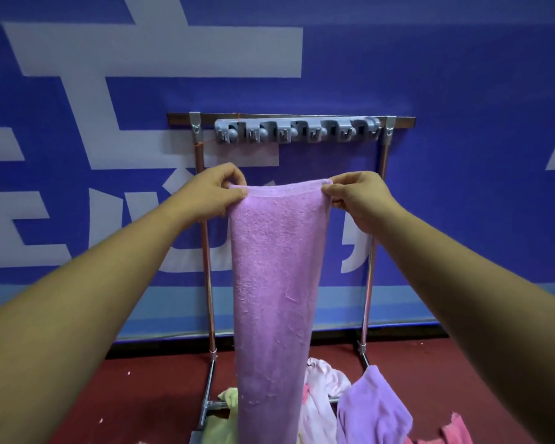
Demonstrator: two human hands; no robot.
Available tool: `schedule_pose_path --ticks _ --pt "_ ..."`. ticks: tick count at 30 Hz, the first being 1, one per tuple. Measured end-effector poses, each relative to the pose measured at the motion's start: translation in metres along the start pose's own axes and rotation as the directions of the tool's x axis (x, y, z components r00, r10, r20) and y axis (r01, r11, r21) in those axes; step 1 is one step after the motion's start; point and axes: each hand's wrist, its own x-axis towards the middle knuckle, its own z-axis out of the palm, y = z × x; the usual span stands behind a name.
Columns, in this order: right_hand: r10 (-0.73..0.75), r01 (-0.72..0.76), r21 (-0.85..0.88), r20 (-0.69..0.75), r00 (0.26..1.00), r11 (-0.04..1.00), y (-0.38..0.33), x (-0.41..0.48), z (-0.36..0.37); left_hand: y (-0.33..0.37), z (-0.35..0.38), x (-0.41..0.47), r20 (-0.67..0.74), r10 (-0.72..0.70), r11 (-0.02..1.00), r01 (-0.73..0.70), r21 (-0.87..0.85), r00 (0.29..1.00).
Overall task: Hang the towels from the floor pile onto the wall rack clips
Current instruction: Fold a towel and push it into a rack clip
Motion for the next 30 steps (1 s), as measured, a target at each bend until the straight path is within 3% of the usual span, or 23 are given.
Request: schedule_pose_path --ticks 5,10,13,15,20,30 --pt "-0.050 0.044 -0.111 -0.050 0.997 0.993 -0.002 -0.004 0.002 0.011 -0.002 -0.009 0.382 0.052 0.966 0.052 -0.255 0.923" --pt "-0.089 0.081 -0.134 -0.050 0.995 0.988 -0.003 -0.008 0.008 0.019 -0.003 -0.012 0.534 0.106 0.962 0.049 -0.268 0.839" --pt "-0.096 0.089 -0.155 -0.042 0.994 0.984 -0.001 -0.010 0.012 0.020 0.003 -0.012 0.445 0.144 0.987 -0.098 -0.126 0.884" --pt "-0.101 0.097 -0.158 -0.020 0.995 0.983 0.000 -0.013 0.017 0.020 0.006 -0.011 0.354 0.155 0.985 -0.115 -0.132 0.922" --pt "-0.141 0.143 -0.069 0.033 0.989 0.987 -0.007 -0.022 0.029 0.018 0.010 -0.007 0.223 0.271 0.952 -0.295 0.080 0.936" --pt "-0.158 0.119 0.148 0.287 0.945 0.982 -0.017 -0.034 0.045 0.027 0.016 -0.006 0.019 0.216 0.976 -0.216 0.000 0.976"
